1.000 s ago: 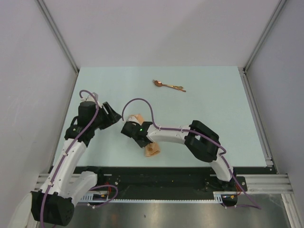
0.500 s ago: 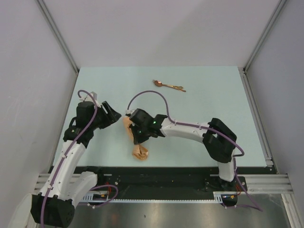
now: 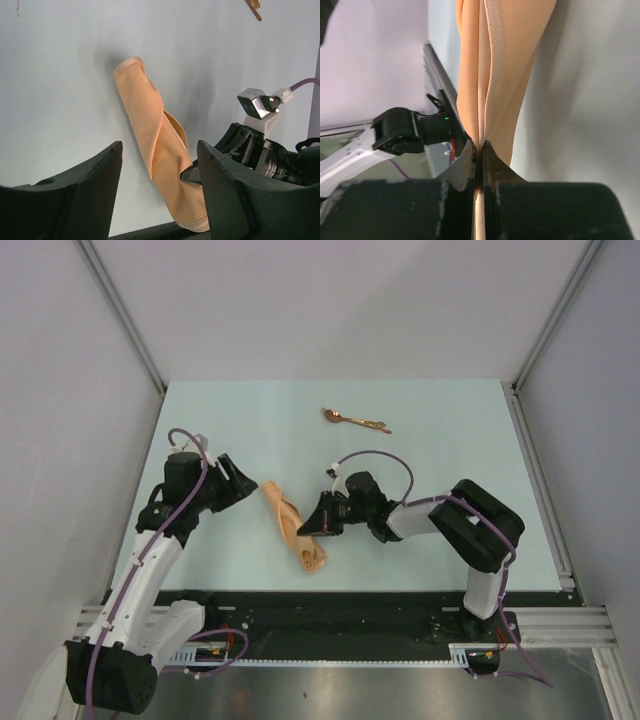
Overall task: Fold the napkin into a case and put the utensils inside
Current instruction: Turn over the smaller rectangle-folded napkin at the center of the board, then move the smaller rectangle folded napkin to the center of the board.
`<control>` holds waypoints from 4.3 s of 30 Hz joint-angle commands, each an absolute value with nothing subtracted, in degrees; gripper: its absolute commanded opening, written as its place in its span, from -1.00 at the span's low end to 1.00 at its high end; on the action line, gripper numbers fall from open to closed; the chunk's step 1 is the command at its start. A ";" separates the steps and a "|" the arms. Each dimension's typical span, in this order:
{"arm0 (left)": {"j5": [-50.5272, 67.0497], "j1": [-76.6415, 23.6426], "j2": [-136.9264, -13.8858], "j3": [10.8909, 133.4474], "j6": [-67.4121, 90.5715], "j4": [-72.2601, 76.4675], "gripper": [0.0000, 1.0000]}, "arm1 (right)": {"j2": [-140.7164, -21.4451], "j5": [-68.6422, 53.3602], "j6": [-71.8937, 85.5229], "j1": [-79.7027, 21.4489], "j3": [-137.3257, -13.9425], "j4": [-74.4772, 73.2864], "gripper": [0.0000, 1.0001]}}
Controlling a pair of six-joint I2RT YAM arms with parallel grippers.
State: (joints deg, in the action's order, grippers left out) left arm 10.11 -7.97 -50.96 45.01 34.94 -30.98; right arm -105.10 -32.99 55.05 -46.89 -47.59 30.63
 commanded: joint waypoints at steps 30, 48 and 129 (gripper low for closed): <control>14.95 -20.57 -78.30 45.70 37.97 -13.27 0.02 | -93.09 -27.10 25.86 -29.08 -43.93 1.05 0.08; 16.17 -20.57 -94.56 55.10 37.44 -13.01 -0.23 | -85.60 -14.07 28.04 -49.92 -45.27 -7.91 -0.29; 18.01 -17.84 -72.41 59.58 29.09 -25.76 0.16 | -104.69 13.89 19.23 -35.25 -64.22 -3.12 -0.61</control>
State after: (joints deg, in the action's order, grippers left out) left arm 15.53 -18.17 -69.89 56.42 29.93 -28.03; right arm -104.53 14.98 21.80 -38.33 -57.47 0.84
